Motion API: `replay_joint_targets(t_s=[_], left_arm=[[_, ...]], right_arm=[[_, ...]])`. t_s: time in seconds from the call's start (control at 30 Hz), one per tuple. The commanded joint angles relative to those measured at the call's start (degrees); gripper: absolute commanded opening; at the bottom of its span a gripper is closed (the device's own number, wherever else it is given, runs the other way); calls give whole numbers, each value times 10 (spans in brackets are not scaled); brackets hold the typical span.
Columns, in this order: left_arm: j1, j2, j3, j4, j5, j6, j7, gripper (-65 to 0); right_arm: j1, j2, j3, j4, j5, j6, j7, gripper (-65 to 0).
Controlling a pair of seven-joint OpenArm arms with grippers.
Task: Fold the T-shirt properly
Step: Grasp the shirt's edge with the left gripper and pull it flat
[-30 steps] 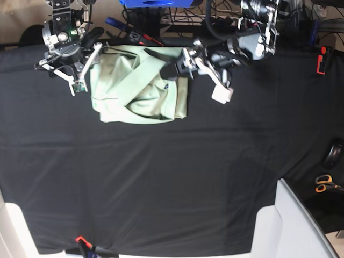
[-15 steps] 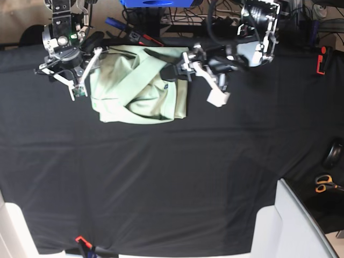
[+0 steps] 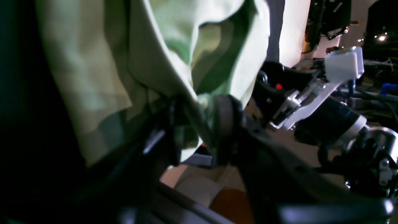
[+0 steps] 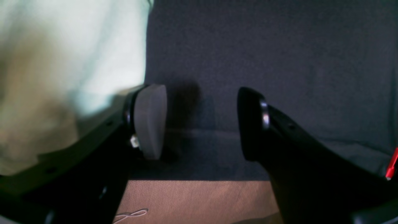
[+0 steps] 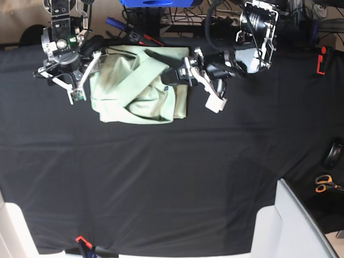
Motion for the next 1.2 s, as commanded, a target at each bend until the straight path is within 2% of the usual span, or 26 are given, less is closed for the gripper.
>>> replay_joint_targets(t_s=[0.0, 0.1, 0.2, 0.43, 0.53, 0.83, 1.17], left_arm=[[-1, -1, -1, 8, -14, -4, -3, -537], [-6, -1, -2, 8, -14, -4, -3, -569], [-20, -1, 22, 8, -14, -4, 4, -650], [-36, 0, 35, 8, -17, 2, 13, -650], [-32, -4, 40, 9, -17, 36, 13, -650], [-30, -16, 38, 16, -14, 105, 78, -650], [-30, -52, 40, 15, -14, 110, 109, -650]], right_arm=[[3, 0, 1, 7, -3, -2, 9, -300], [8, -1, 1, 7, -3, -2, 9, -300], [11, -1, 1, 7, -3, -2, 9, -300], [11, -1, 2, 8, -3, -2, 9, -300], [13, 2, 2, 9, -3, -2, 9, -300], [33, 3, 2, 10, -3, -2, 9, -300], [45, 3, 2, 9, -3, -2, 8, -300]])
